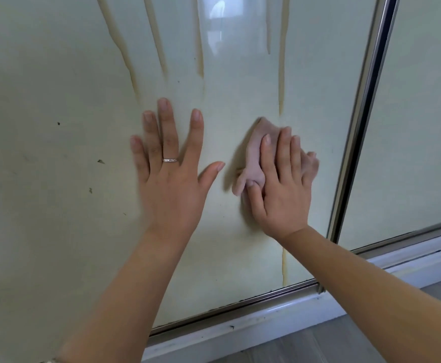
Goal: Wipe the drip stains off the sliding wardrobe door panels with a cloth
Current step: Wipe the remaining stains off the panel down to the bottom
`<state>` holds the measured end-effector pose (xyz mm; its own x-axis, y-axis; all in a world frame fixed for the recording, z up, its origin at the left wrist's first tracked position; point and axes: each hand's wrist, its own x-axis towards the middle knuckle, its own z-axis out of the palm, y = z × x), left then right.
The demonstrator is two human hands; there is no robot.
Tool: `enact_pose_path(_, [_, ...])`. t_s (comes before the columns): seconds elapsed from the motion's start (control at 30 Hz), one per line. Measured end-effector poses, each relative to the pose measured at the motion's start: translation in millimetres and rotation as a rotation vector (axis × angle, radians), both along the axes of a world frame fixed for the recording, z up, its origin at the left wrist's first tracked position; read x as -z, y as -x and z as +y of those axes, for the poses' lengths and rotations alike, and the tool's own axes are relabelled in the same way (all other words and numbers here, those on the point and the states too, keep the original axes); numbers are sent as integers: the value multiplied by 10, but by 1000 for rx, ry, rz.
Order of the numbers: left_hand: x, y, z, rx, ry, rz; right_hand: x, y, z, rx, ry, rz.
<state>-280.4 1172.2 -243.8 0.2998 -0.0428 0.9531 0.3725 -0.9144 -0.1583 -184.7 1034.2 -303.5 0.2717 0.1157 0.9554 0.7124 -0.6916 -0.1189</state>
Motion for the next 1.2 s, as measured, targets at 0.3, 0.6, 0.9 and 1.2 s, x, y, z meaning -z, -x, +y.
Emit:
enact_pose_path(0.3, [63, 11, 14, 19, -10, -11, 557, 61, 35, -29, 53, 5])
enact_pose_path(0.6, [1069, 61, 75, 4, -115, 151, 1330, 86, 59, 16, 61, 93])
enact_pose_path(0.9, [1127, 86, 60, 36, -104, 131, 2499, 349, -225, 79, 195, 452])
enact_pose_path(1.2, [1117, 88, 32, -11, -103, 128, 2658, 498, -190, 83, 206, 550])
